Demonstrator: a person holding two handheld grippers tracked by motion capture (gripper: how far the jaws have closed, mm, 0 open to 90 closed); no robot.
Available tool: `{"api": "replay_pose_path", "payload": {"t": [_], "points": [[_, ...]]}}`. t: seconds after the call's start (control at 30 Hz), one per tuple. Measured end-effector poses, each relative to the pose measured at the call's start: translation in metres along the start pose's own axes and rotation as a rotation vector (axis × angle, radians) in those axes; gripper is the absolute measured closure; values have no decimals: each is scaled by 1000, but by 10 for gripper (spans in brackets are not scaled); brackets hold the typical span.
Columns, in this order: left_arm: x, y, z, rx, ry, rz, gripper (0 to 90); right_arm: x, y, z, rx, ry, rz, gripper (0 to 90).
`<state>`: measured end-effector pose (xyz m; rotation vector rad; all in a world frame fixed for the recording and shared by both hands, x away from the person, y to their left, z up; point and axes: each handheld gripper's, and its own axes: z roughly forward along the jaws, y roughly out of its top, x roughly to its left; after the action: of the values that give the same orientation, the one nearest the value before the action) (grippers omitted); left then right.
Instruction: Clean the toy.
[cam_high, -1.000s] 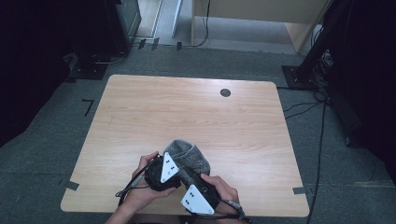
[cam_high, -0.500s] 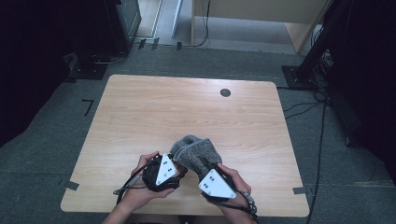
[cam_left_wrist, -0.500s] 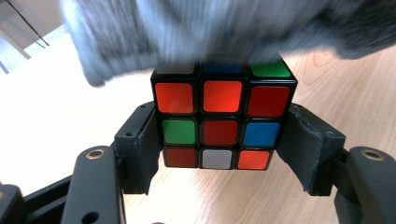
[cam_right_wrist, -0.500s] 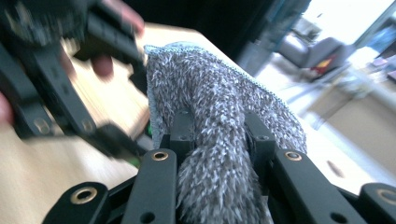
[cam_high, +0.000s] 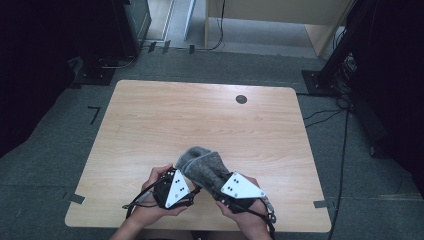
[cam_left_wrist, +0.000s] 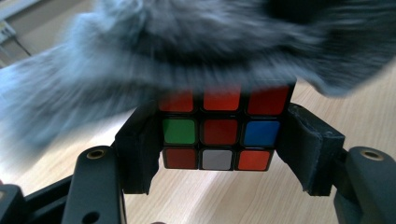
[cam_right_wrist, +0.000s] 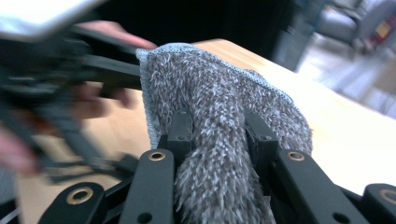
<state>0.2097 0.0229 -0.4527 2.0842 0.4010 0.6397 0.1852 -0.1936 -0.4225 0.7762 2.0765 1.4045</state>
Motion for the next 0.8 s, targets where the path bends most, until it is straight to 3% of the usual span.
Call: {"api": "replay_pose_path", "payload": {"t": [0.1, 0.13, 0.2, 0.3, 0.4, 0.5, 0.53, 0.6, 0.63, 0.67, 0.73, 0.8], "points": [[7, -1, -5, -42, -32, -32, 350, -25, -8, -8, 15, -105, 125, 701], [10, -2, -7, -62, -44, -45, 350, -34, -11, -12, 2, -119, 174, 701], [15, -4, -11, -101, -79, -80, 350, -46, -16, -19, -56, -73, 260, 700], [23, -7, -17, -177, -137, -135, 350, -51, -18, -19, -145, 80, 338, 698], [31, -9, -22, -230, -173, -192, 350, -46, -22, -10, -144, 168, 335, 693], [39, -11, -27, -273, -203, -248, 350, -43, -29, 0, -111, 214, 356, 692], [41, -12, -28, -293, -212, -274, 350, -44, -31, 3, -71, 217, 356, 693], [46, -13, -30, -320, -229, -312, 350, -44, -34, 6, 2, 162, 321, 694], [47, -13, -31, -322, -224, -314, 350, -44, -35, 6, 5, 140, 316, 694], [47, -13, -31, -319, -224, -315, 350, -45, -34, 3, -26, 135, 327, 695], [47, -14, -30, -315, -233, -316, 350, -45, -28, -7, -152, 124, 342, 695], [46, -13, -29, -319, -248, -325, 350, -41, -21, -14, -234, 140, 321, 693]]}}
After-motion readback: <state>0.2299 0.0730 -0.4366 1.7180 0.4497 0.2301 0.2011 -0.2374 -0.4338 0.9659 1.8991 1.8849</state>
